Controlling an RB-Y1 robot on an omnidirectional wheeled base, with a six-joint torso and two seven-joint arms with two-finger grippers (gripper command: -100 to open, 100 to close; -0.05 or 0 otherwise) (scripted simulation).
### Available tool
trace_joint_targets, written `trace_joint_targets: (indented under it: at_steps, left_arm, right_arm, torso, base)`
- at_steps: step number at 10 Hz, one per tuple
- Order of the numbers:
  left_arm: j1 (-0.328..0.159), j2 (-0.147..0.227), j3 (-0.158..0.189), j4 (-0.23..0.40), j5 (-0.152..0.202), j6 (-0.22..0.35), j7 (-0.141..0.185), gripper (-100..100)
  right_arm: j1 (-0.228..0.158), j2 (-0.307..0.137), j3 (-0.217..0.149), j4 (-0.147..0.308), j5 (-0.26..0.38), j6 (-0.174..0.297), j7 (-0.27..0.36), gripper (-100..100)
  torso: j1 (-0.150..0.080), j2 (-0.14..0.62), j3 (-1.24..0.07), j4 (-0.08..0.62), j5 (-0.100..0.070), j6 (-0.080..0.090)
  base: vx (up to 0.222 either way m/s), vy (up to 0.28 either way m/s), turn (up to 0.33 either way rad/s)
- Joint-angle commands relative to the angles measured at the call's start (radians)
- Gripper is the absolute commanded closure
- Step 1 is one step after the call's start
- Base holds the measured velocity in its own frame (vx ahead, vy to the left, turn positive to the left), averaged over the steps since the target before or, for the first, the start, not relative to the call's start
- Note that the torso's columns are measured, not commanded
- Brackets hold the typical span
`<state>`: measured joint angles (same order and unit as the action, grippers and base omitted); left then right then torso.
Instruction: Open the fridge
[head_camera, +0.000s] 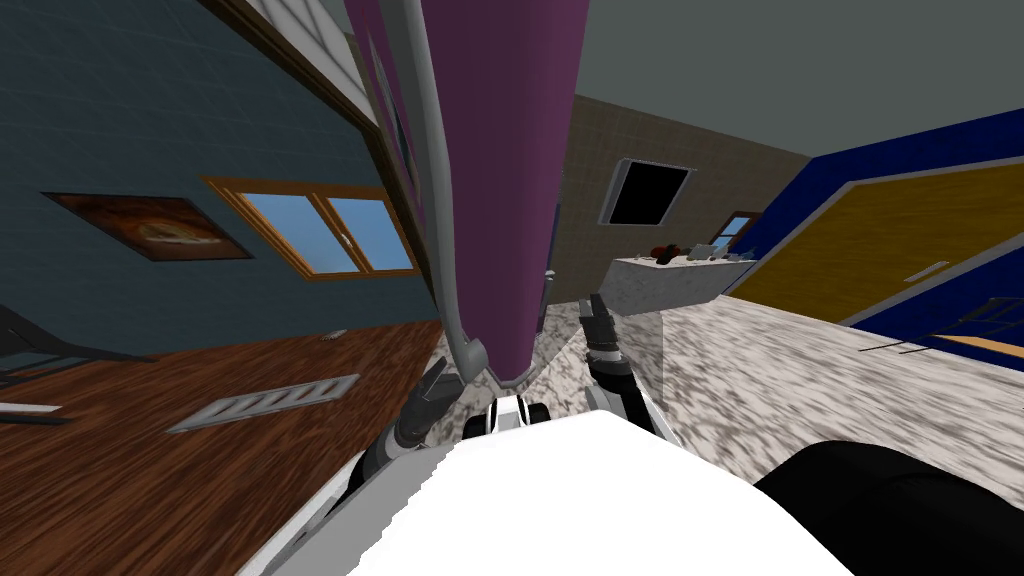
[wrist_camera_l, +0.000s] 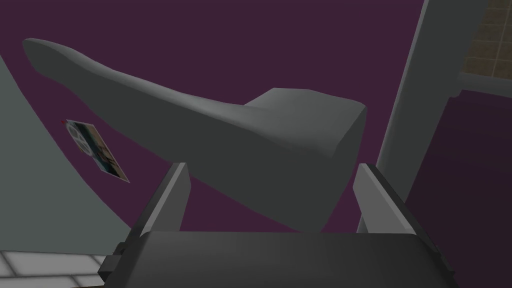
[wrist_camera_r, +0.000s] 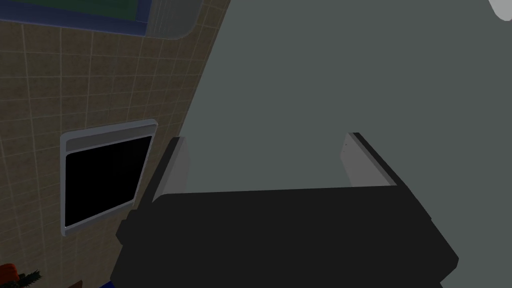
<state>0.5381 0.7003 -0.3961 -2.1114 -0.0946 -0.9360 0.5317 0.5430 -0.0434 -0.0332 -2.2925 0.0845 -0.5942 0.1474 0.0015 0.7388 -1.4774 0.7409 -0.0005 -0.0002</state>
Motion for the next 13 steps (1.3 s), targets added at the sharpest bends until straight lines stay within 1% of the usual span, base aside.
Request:
trace_joint_targets:
  at_steps: [1, 2, 3, 7, 8, 10, 11, 12, 13]
  left_arm:
    - [0.011, 0.027, 0.018, -0.066, 0.01, 0.025, 0.02, -100]
    - [0.011, 0.027, 0.018, -0.066, 0.01, 0.025, 0.02, -100]
    - [0.019, 0.039, 0.024, -0.09, 0.013, 0.035, 0.027, -100]
    - [0.019, 0.039, 0.024, -0.09, 0.013, 0.035, 0.027, -100]
    - [0.026, 0.051, 0.03, -0.114, 0.016, 0.045, 0.034, -100]
    - [0.026, 0.051, 0.03, -0.114, 0.016, 0.045, 0.034, -100]
    - [0.048, 0.064, 0.018, -0.088, 0.005, 0.066, 0.033, -100]
    - [0.05, 0.065, 0.018, -0.084, 0.004, 0.066, 0.033, 0]
    - [0.051, 0.066, 0.018, -0.082, 0.004, 0.068, 0.033, 0]
  right_arm:
    - [0.0, 0.0, 0.0, 0.0, 0.0, 0.0, 0.0, 0]
    - [0.0, 0.0, 0.0, 0.0, 0.0, 0.0, 0.0, 0]
    - [0.0, 0.0, 0.0, 0.0, 0.0, 0.0, 0.0, 0]
    - [0.0, 0.0, 0.0, 0.0, 0.0, 0.0, 0.0, 0]
    - [0.0, 0.0, 0.0, 0.0, 0.0, 0.0, 0.0, 0]
    - [0.0, 0.0, 0.0, 0.0, 0.0, 0.0, 0.0, 0]
    - [0.0, 0.0, 0.0, 0.0, 0.0, 0.0, 0.0, 0]
    - [0.0, 0.0, 0.0, 0.0, 0.0, 0.0, 0.0, 0]
    - [0.0, 0.0, 0.0, 0.0, 0.0, 0.0, 0.0, 0]
  torso:
    - [0.003, 0.002, 0.0, 0.003, 0.0, 0.0]
    - [0.002, 0.003, -0.001, 0.005, 0.0, 0.0]
    - [0.0, 0.003, -0.002, 0.006, -0.001, 0.0]
    - [-0.002, 0.002, -0.004, 0.007, -0.003, 0.0]
    - [-0.003, 0.003, -0.004, 0.008, -0.003, 0.0]
    - [-0.003, 0.005, -0.004, 0.01, -0.004, 0.0]
    - [-0.002, 0.005, -0.004, 0.01, -0.003, 0.0]
    - [-0.002, 0.004, -0.001, 0.005, -0.002, 0.0]
    - [-0.002, 0.002, 0.001, 0.001, -0.001, 0.0]
  base:
    - [0.014, -0.02, 0.069]
    - [0.007, -0.009, 0.023]
    - [0.008, -0.003, 0.041]
    - [0.003, -0.001, 0.006]
    - [0.009, -0.005, 0.041]
    - [0.009, -0.004, 0.014]
    - [0.0, 0.0, 0.0]
    - [0.0, 0.0, 0.0]
    - [0.0, 0.0, 0.0]
